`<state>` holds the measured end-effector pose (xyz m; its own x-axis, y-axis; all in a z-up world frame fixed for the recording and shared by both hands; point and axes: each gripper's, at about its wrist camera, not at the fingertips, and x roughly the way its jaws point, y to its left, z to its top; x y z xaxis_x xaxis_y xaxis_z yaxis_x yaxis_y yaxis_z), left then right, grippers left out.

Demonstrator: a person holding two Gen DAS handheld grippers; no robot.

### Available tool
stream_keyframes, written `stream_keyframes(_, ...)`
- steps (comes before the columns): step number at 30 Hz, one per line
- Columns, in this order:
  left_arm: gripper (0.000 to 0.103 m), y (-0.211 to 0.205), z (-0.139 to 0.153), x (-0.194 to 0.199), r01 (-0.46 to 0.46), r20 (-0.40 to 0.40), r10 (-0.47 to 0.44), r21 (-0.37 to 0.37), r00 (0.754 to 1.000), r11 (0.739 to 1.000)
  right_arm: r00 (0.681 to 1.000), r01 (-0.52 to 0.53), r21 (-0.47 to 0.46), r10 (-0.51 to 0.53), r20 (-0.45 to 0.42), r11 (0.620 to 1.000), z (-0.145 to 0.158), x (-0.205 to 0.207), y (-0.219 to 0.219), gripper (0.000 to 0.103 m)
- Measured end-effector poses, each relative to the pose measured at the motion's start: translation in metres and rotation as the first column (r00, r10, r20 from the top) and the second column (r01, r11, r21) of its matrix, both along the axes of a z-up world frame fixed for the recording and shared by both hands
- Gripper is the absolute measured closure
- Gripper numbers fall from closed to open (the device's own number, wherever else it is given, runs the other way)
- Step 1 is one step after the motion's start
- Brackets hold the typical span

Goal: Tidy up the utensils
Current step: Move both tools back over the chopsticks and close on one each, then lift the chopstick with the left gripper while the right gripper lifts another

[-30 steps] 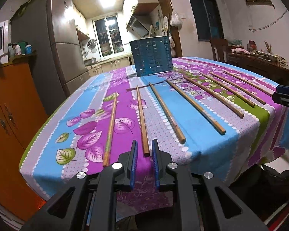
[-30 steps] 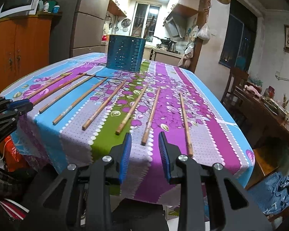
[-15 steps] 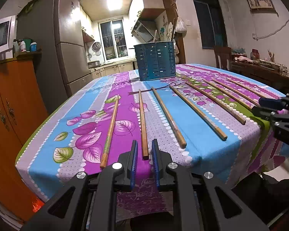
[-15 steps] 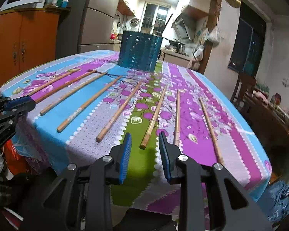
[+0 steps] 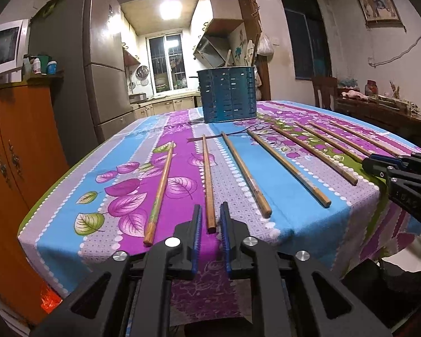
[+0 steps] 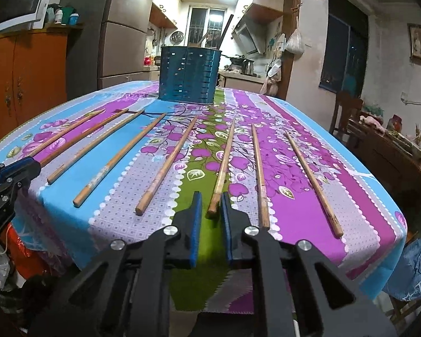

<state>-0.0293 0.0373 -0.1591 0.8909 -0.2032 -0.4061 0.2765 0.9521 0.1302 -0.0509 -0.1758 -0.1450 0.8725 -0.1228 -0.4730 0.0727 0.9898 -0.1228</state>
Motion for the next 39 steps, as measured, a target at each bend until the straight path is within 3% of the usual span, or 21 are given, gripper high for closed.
stream_keyframes(22,0.096,0.007,0.000,0.002,0.012,0.027,-0.011,-0.023,1.000,1.000,0.998,0.058,0.112,-0.061,0.022,0.992,0.000,0.001,-0.009,0.098)
stream_keyframes(30,0.096,0.013,0.023,-0.005,0.036,0.090,-0.033,-0.040,0.995,0.999,0.997,0.025,0.089,-0.031,0.067,0.996,0.023,-0.007,-0.011,0.098)
stream_keyframes(39,0.096,0.022,0.069,-0.013,0.059,0.166,-0.049,-0.057,0.985,0.997,0.986,-0.016,0.010,0.014,0.167,1.000,0.066,-0.023,-0.011,0.098)
